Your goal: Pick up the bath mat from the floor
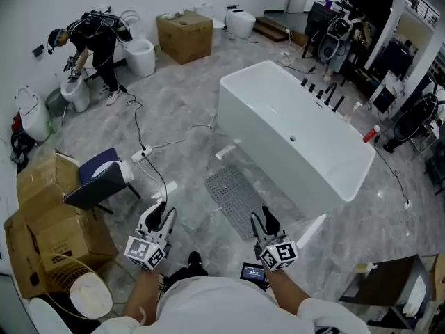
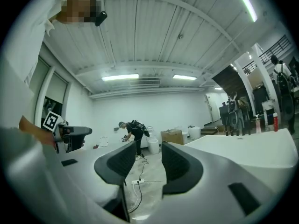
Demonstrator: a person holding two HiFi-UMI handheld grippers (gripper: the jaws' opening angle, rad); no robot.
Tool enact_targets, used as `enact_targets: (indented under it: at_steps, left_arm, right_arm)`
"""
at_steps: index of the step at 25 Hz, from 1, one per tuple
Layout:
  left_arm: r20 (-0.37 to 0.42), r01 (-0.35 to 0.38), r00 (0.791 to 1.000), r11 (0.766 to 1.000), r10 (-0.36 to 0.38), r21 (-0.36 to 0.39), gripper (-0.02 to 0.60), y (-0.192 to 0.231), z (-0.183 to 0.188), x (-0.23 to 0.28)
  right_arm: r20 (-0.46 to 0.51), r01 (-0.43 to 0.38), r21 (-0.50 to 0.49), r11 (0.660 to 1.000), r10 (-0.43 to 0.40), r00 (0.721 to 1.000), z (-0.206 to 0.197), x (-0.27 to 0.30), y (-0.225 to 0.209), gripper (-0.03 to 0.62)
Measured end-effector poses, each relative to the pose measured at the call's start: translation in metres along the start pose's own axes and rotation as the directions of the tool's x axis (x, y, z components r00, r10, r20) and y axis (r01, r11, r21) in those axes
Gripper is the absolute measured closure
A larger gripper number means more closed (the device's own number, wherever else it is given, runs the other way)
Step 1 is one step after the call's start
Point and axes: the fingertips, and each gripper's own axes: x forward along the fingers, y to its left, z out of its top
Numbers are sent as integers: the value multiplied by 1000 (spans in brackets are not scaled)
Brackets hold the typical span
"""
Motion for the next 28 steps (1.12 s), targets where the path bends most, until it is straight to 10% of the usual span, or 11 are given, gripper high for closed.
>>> enact_targets:
  at_steps: [8,17,28]
  left_arm:
    - [-60,147,988,988,-144,37,443,99,-11,85]
    - [-114,311,943,950,-313,-35,437,107,-59,218]
    - [-248,483,839,873,-484,-70,428,68,-94,374]
  right_arm:
    - [0,117,-36,992,-117,993,-6,86,-8,402]
    - [-20,306,-3,952,-306,952,-42,84,-93,402]
    - [-17,465,90,881,-465,885,-69,95,-214,402]
